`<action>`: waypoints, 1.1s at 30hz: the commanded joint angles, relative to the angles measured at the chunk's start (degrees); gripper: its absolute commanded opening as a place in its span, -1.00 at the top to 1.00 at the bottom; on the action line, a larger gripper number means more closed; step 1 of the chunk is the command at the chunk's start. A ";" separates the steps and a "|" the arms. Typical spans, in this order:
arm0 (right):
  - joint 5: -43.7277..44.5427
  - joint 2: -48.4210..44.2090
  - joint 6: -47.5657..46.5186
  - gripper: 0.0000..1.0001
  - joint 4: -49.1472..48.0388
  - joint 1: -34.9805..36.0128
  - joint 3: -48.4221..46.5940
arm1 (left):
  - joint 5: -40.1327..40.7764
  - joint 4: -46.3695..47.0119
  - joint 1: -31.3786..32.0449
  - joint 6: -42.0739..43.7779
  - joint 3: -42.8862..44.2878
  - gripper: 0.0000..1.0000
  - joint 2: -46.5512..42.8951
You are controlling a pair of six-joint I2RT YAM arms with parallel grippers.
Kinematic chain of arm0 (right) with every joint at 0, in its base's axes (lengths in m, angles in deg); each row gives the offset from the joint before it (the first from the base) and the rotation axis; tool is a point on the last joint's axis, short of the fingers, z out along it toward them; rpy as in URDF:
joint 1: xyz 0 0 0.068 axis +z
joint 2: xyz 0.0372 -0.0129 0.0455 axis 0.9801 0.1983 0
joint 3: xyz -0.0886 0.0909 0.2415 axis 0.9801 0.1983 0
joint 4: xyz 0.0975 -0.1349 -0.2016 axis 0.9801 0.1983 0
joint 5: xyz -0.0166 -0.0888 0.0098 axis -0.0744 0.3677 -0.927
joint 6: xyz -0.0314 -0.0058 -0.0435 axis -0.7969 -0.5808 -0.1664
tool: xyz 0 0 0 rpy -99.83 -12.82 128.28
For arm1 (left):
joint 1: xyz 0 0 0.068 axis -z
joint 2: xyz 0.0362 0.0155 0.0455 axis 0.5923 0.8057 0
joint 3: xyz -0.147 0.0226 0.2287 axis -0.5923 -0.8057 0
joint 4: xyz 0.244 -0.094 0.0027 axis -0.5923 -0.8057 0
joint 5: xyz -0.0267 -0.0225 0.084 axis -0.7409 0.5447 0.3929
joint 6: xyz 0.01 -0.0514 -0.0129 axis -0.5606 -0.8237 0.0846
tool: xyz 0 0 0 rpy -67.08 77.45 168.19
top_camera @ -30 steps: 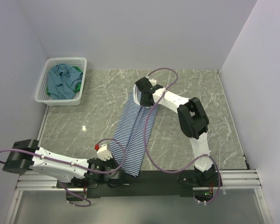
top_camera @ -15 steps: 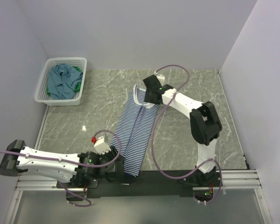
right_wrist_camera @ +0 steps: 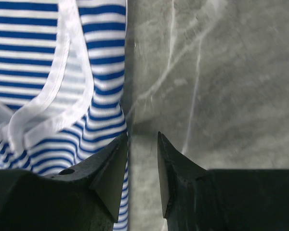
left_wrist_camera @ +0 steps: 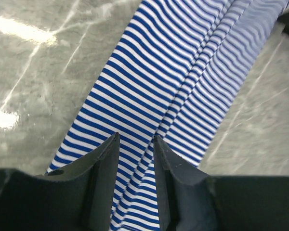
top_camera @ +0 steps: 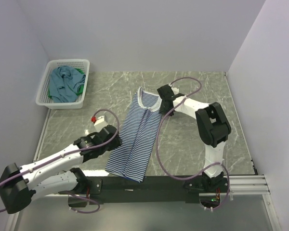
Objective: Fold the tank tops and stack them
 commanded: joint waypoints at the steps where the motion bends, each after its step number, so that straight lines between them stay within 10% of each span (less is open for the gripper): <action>1: -1.27 2.92 -0.63 0.24 -1.64 -1.31 -4.91 | -6.49 6.85 -2.05 8.57 1.09 0.21 2.26; 13: -4.52 12.94 -2.82 0.45 2.57 -5.01 -17.91 | -14.58 14.95 -13.48 15.25 5.92 0.26 17.89; 33: -12.26 35.62 -8.09 0.91 11.11 -12.56 -60.19 | -23.62 13.19 -26.75 21.14 39.93 0.27 50.34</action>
